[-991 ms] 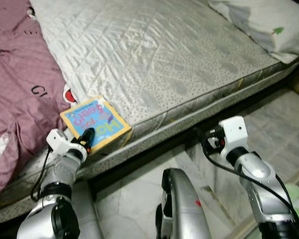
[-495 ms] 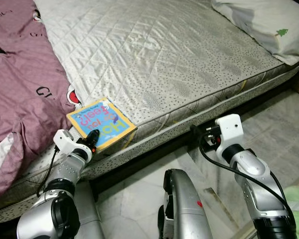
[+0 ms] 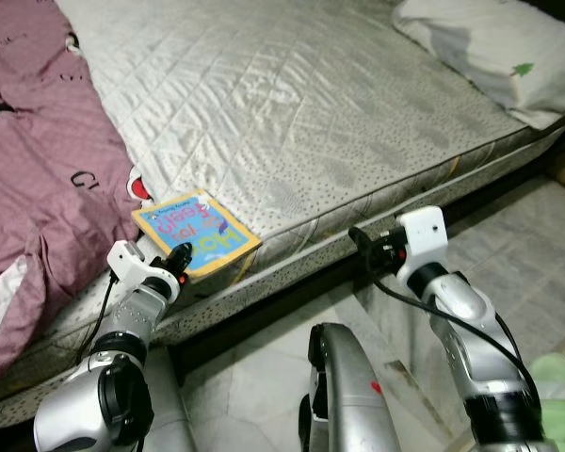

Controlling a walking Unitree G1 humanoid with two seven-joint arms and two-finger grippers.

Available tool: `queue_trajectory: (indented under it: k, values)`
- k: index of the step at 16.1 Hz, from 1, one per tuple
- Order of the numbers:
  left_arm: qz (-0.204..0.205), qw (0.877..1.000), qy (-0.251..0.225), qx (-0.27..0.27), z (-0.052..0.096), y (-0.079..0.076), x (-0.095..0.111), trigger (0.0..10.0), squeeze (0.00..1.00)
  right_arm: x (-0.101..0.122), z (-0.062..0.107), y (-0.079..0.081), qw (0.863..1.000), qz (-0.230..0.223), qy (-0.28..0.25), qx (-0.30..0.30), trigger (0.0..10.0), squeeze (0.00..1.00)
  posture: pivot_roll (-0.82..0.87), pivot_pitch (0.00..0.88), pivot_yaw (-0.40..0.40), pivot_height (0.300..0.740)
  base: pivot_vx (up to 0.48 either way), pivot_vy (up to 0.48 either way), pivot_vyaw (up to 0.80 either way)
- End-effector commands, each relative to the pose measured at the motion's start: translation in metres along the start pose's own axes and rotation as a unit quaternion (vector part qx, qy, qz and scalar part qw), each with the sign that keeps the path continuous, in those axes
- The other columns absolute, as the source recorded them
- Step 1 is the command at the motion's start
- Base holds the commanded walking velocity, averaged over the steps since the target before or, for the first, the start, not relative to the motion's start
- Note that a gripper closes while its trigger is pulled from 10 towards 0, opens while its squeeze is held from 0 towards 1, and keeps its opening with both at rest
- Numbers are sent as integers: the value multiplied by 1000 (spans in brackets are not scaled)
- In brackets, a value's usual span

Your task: Clean up the room

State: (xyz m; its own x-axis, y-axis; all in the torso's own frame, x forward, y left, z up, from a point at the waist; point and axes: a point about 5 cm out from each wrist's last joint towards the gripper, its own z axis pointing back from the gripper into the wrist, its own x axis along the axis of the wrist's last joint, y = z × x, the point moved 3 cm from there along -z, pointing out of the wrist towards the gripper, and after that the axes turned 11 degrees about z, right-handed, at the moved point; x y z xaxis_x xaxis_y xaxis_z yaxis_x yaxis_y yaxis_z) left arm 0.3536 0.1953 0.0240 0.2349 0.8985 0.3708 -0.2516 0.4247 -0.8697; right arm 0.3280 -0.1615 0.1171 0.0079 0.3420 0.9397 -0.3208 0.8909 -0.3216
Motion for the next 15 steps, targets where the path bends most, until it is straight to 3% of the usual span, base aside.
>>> queue_trajectory:
  k: [1, 2, 3, 4, 5, 6, 7, 10, 13, 15]
  values:
    - [-14, 999, -3, 30, 3, 10, 0, 0, 0, 0, -2, -1, 1000, 1, -3, -4, 10000, 0, -82, 31, -74, 526, 0, 0, 0]
    - [-22, 999, -10, 30, 2, 9, 3, 0, 0, 1, -3, -1, 1000, 0, -5, -5, 10000, 0, -77, 26, -71, 526, 0, 0, 0]
    - [-81, 995, -41, 29, 0, 1, 16, 0, 0, 3, -7, 1, 1000, -3, -12, -11, 10000, 0, -69, 17, -68, 526, 0, 0, 0]
    - [-99, 994, -49, 27, -1, -3, 19, 0, 0, 4, -8, 1, 1000, -5, -13, -12, 10000, 0, -65, 15, -69, 526, 0, 0, 0]
    - [-144, 987, -64, 18, -3, -12, 27, 0, 0, 6, -11, 4, 1000, -7, -18, -12, 10000, 0, -54, 7, -69, 526, 0, 0, 0]
    - [-165, 983, -85, 5, -3, -22, 36, 0, 0, 8, -15, 5, 1000, -10, -23, -12, 10000, 0, -36, 0, -70, 526, 0, 0, 0]
    - [-193, 973, -130, -11, -1, -36, 58, 0, 0, 11, -22, 8, 999, -23, -28, -13, 10000, 0, -14, 0, -73, 526, 0, 0, 0]
    - [-246, 953, -176, -33, 7, -54, 84, 0, 0, 19, -37, 15, 998, -54, -40, -9, 10000, 0, 27, 0, -66, 526, 0, 0, 0]
    - [-305, 931, -192, -55, 22, -64, 78, 0, 0, 26, -49, 29, 990, -137, -45, 5, 10000, 0, 68, 0, -44, 526, 0, 0, 0]
    - [-361, 910, -197, -57, 42, -62, 55, 0, 0, 27, -53, 35, 983, -175, -47, 9, 10000, 0, 108, 0, -33, 526, 0, 0, 0]
